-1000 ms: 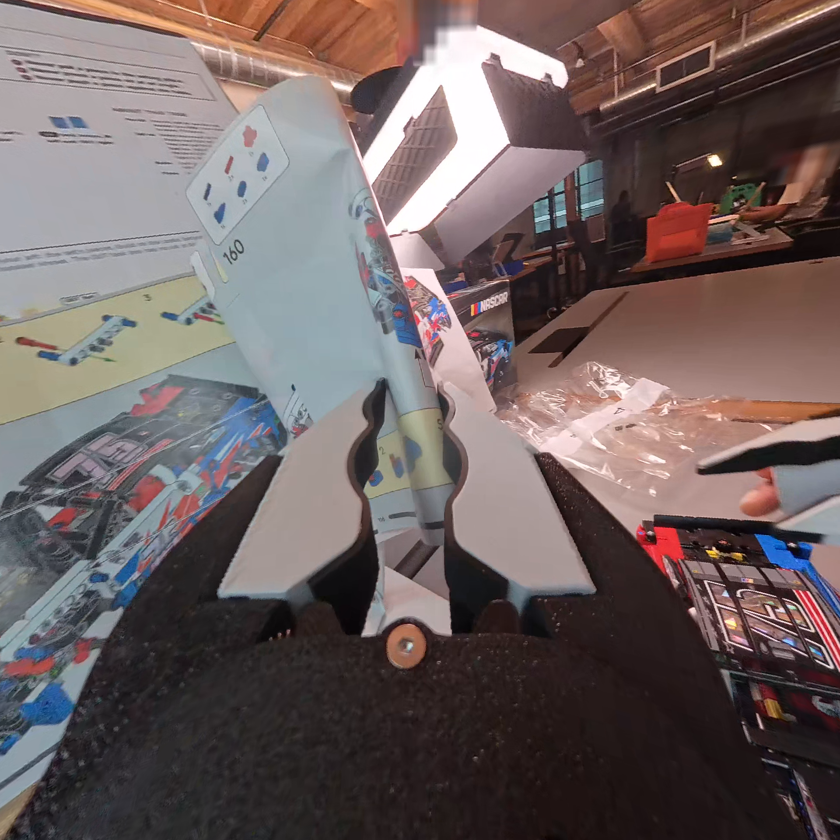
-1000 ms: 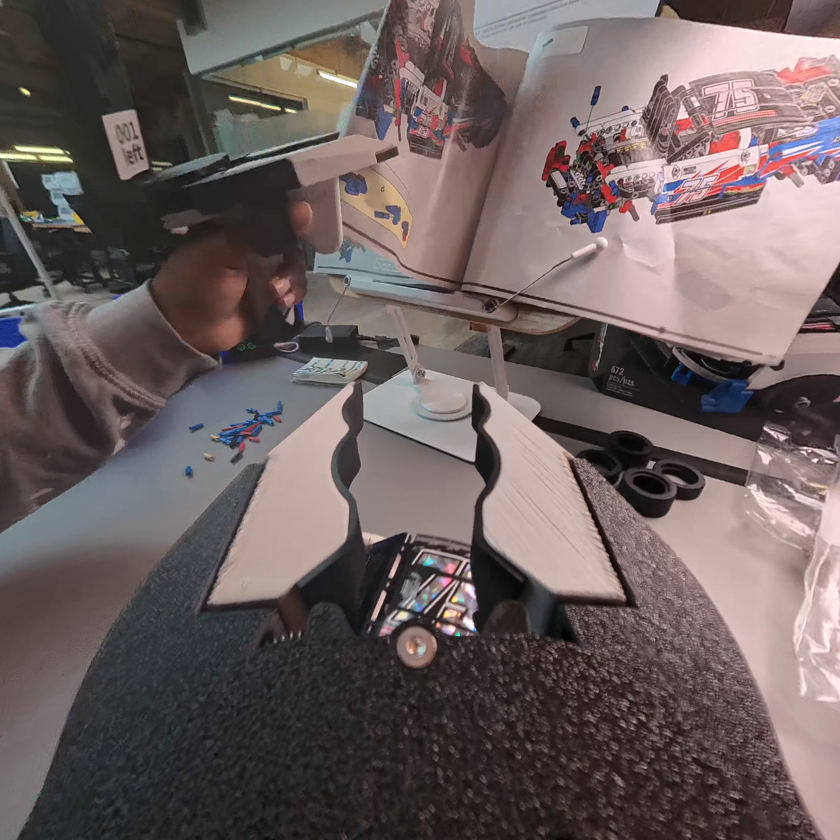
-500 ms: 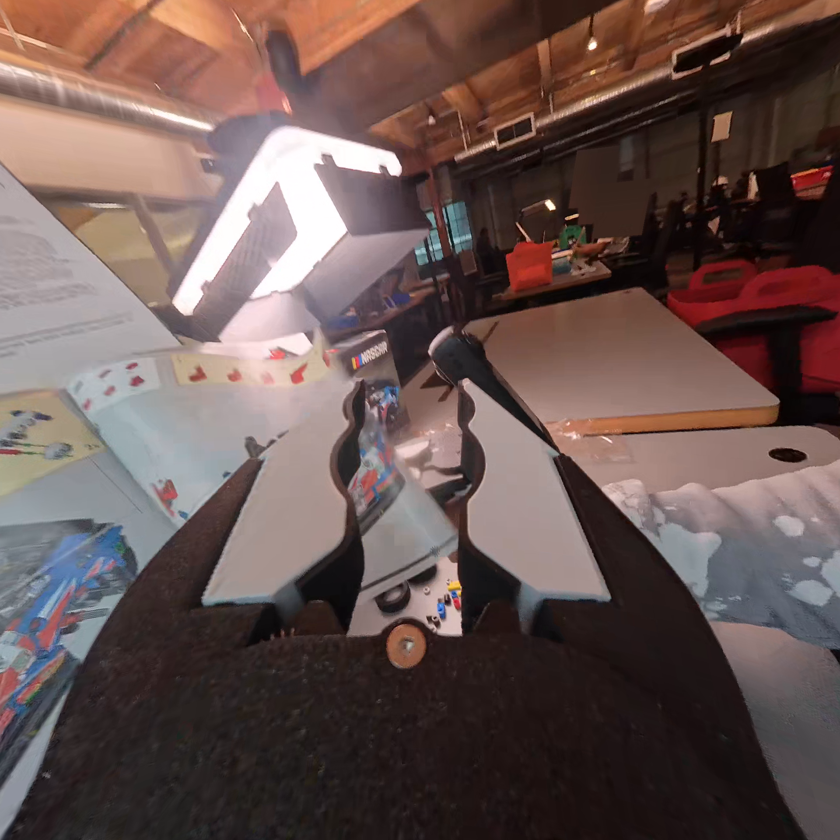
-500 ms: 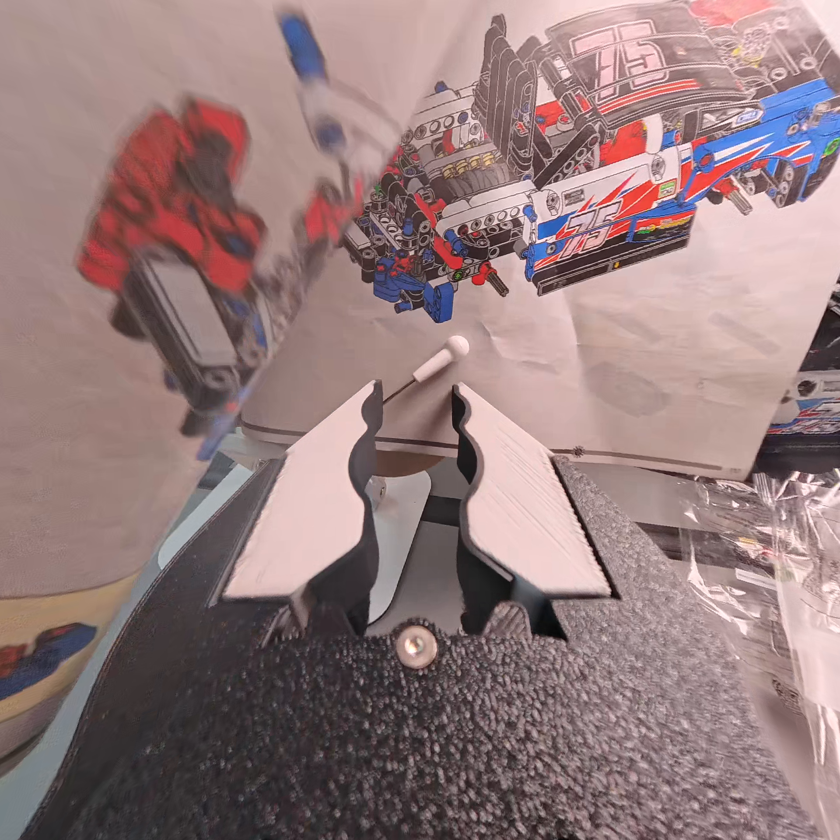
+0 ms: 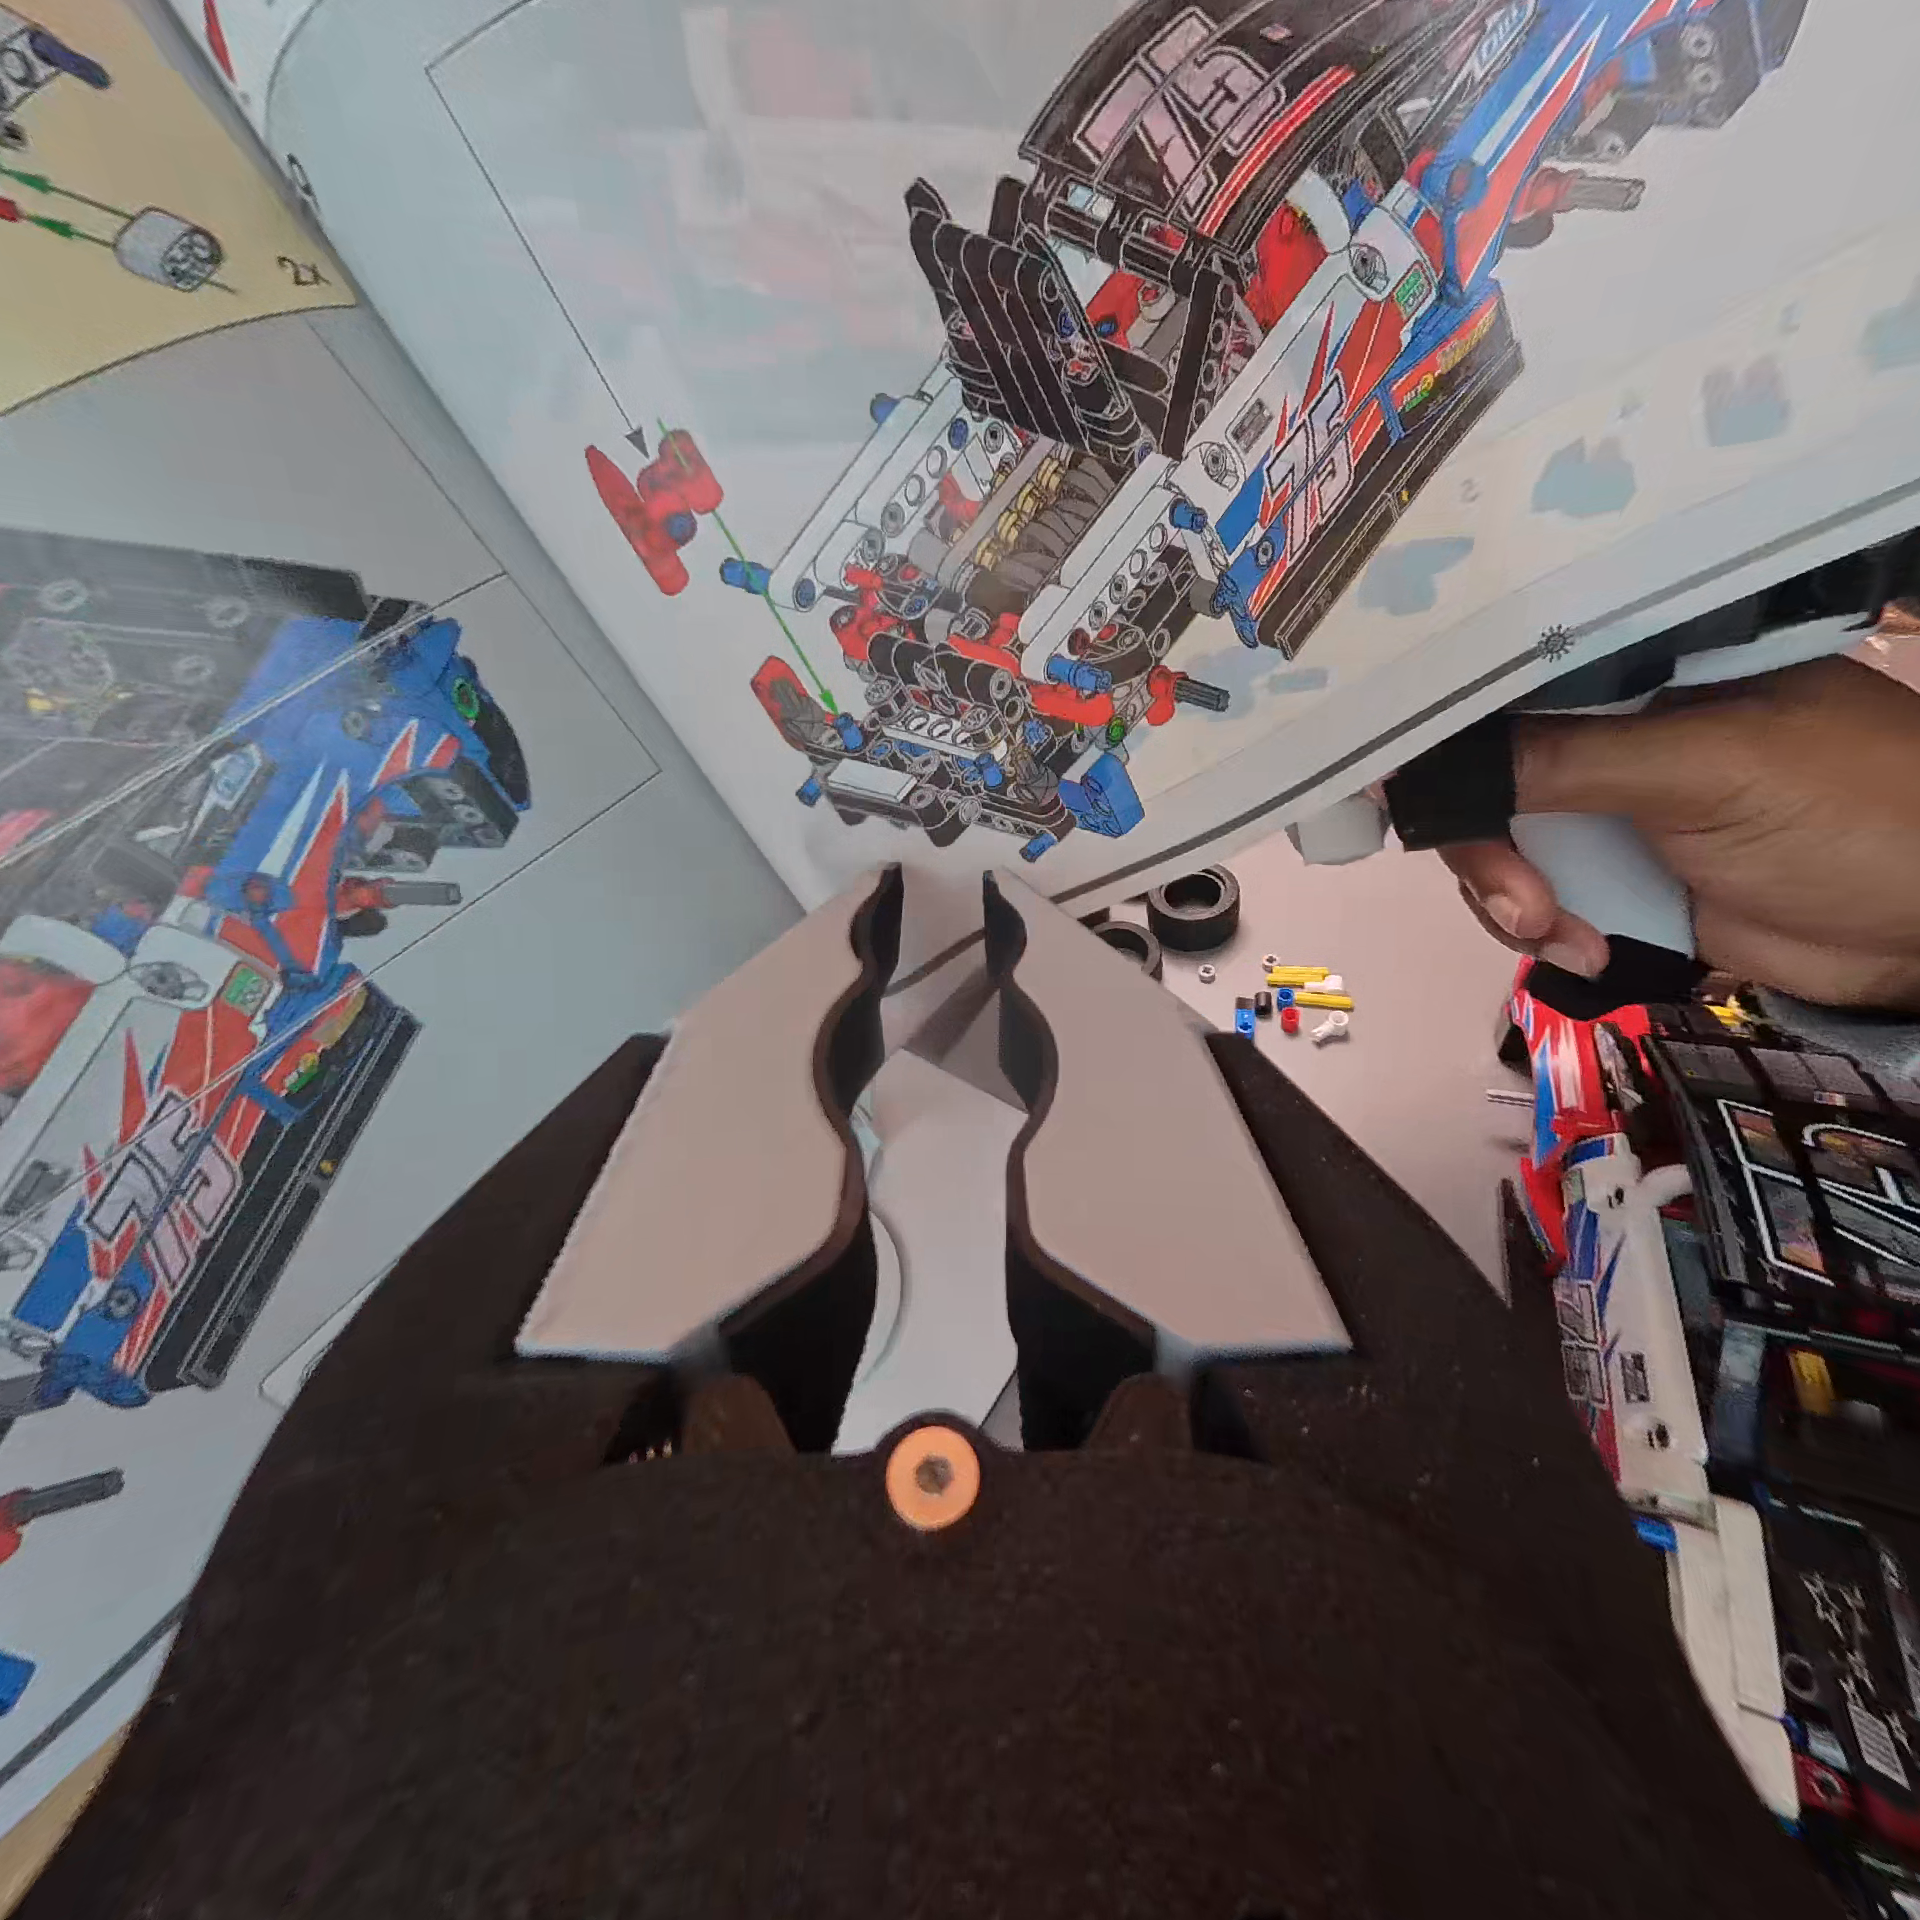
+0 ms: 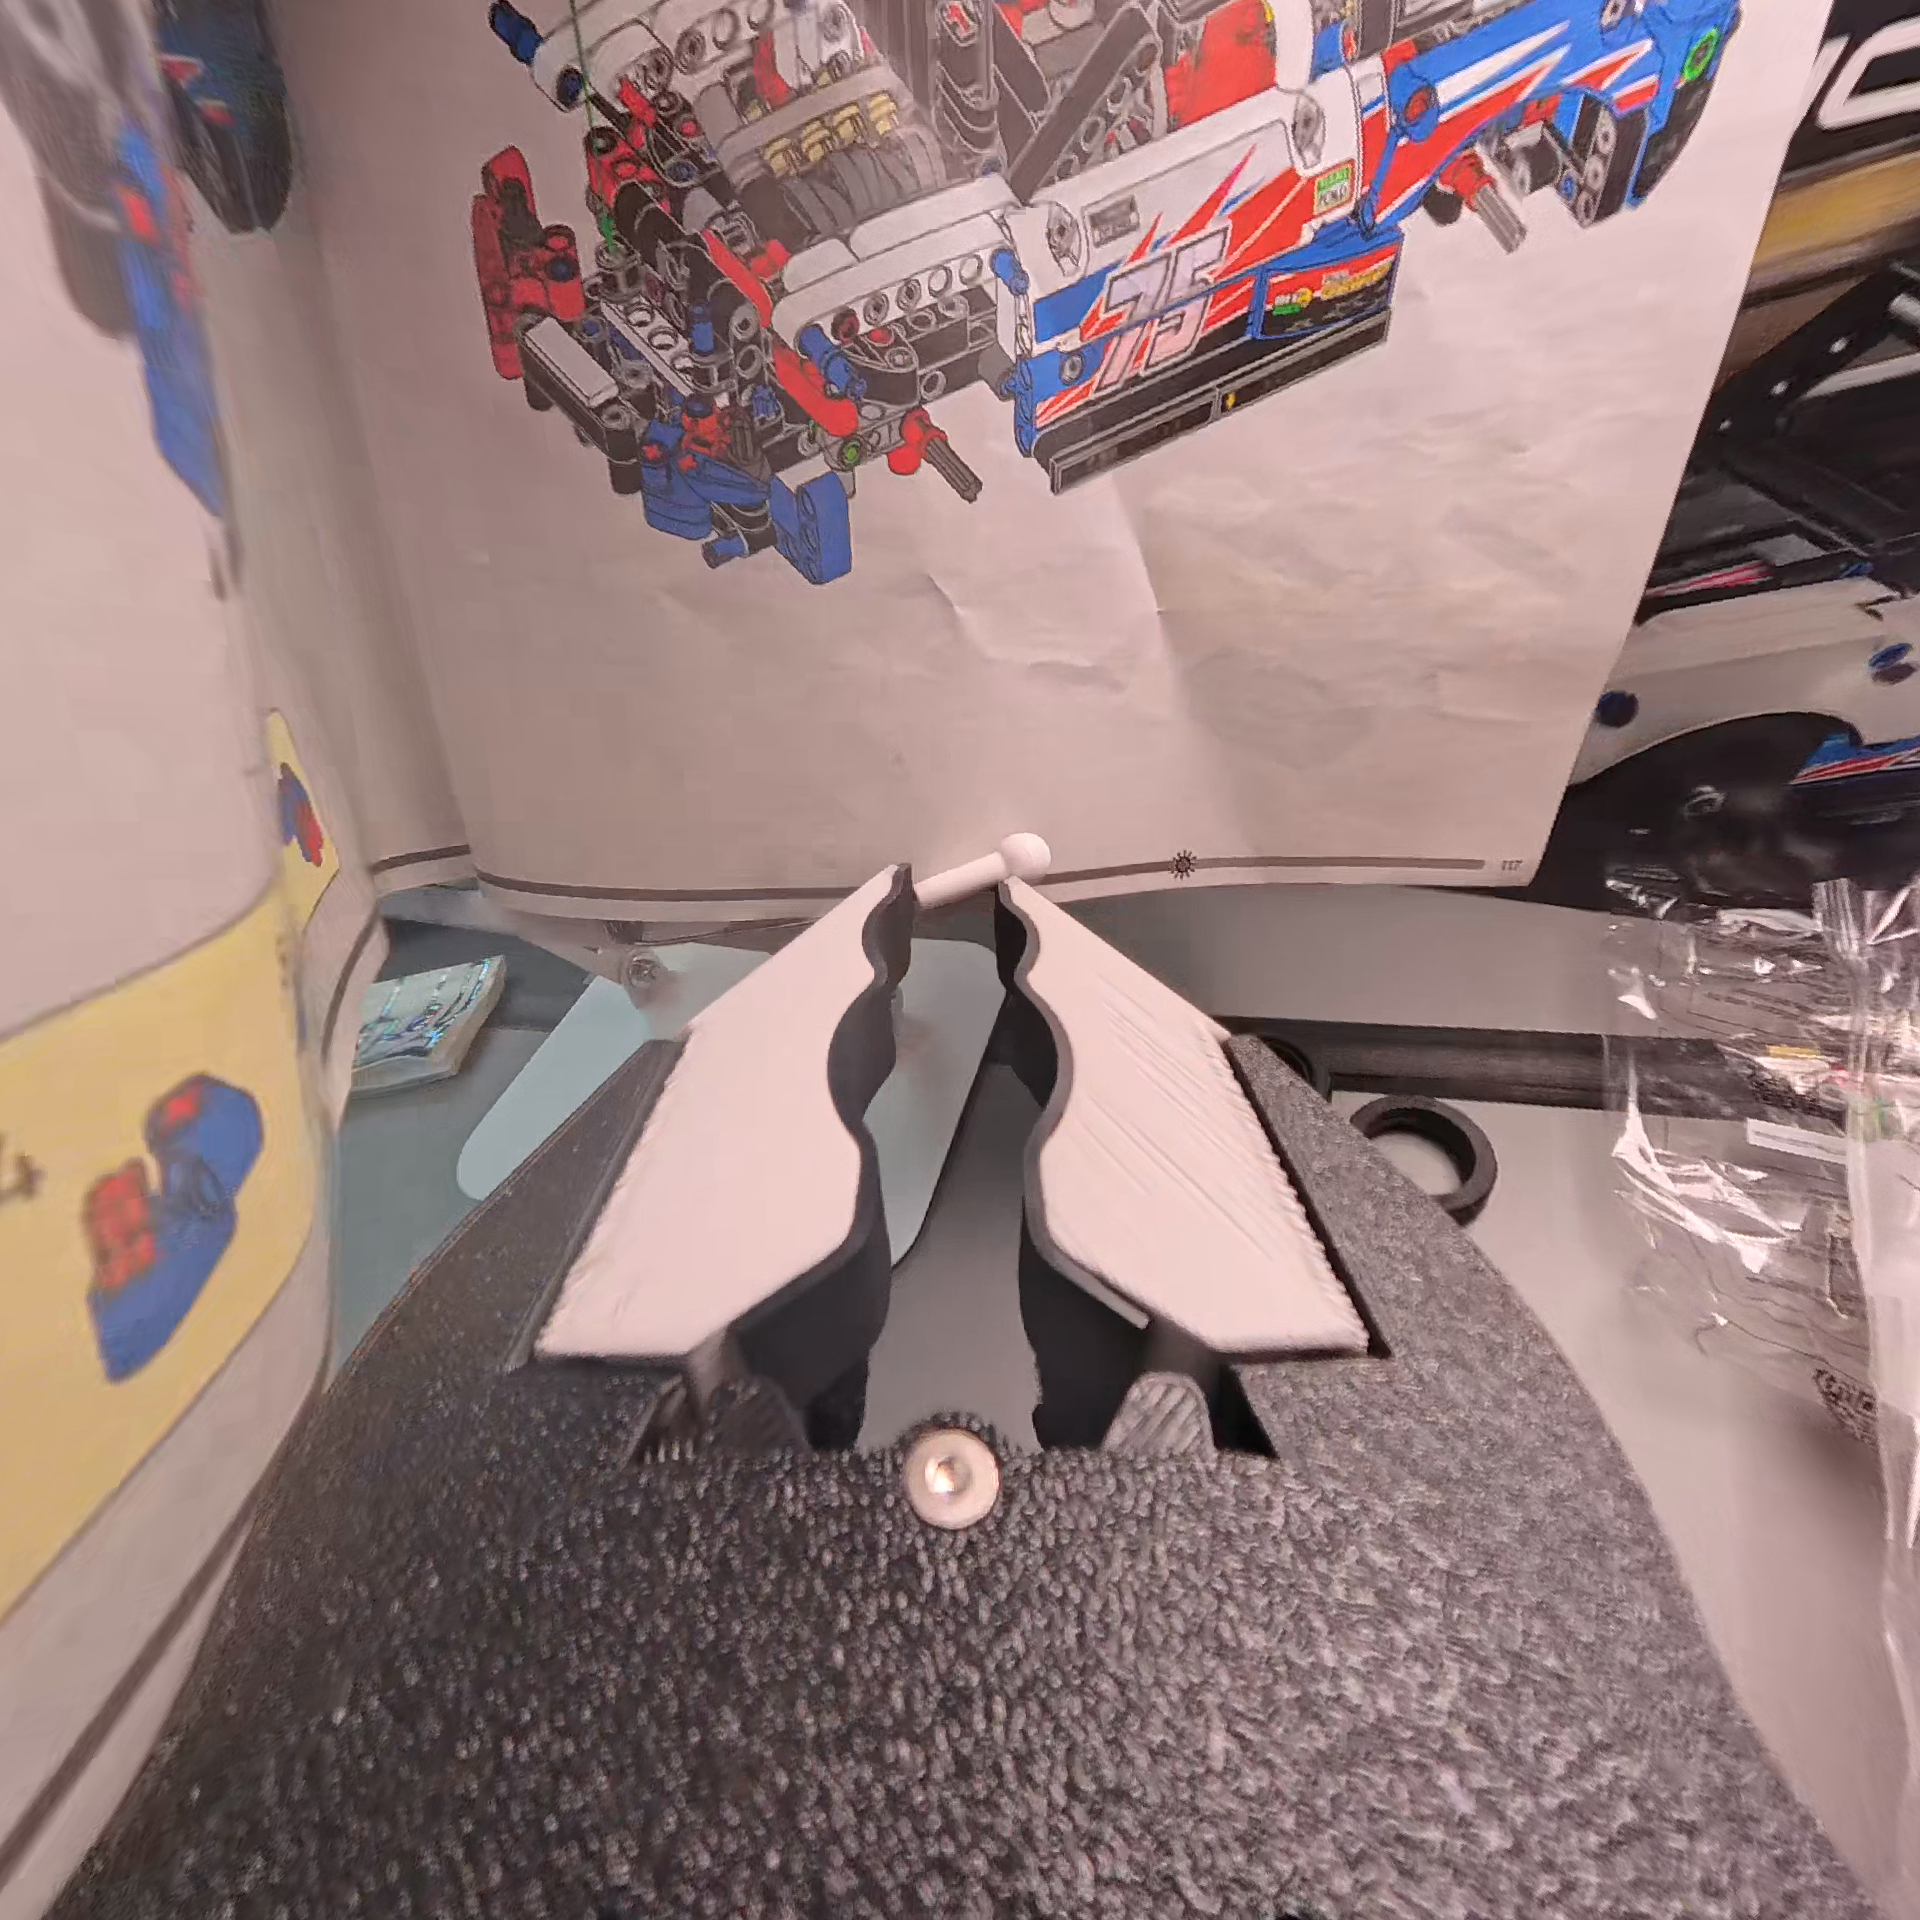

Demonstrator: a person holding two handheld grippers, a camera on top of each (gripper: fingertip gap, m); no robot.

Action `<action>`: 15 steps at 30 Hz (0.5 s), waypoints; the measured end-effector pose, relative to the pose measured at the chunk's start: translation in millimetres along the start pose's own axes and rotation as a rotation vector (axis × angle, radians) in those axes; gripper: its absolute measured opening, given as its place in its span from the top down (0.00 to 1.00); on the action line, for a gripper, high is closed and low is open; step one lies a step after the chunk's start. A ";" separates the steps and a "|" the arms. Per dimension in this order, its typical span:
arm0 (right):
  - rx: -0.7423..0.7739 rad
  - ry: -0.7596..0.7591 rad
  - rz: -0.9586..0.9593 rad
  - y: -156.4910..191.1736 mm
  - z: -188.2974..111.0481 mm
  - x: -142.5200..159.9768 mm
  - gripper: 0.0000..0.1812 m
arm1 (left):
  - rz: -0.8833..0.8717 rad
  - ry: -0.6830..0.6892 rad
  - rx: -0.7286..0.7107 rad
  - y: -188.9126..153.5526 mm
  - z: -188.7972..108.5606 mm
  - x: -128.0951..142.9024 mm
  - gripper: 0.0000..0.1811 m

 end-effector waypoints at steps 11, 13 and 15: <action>-0.219 0.068 0.320 -1.1 3.7 18.1 1.00 | -0.007 0.084 -0.121 6.3 39.0 -22.3 1.00; -0.279 0.050 0.433 1.9 2.8 17.8 1.00 | 0.026 0.091 -0.103 -1.1 39.8 -25.7 0.98; -0.340 0.031 0.537 3.5 1.6 16.3 1.00 | 0.060 0.093 -0.097 -7.1 36.9 -29.4 0.96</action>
Point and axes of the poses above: each gripper's, where its closed fingertips meet, z out along the fingers, x out of its underside, y = z × x across the jaws, the point moved 1 cm from there along -z, back along the fingers, and after that the axes turned 15 degrees about y, right-handed, at the moved point
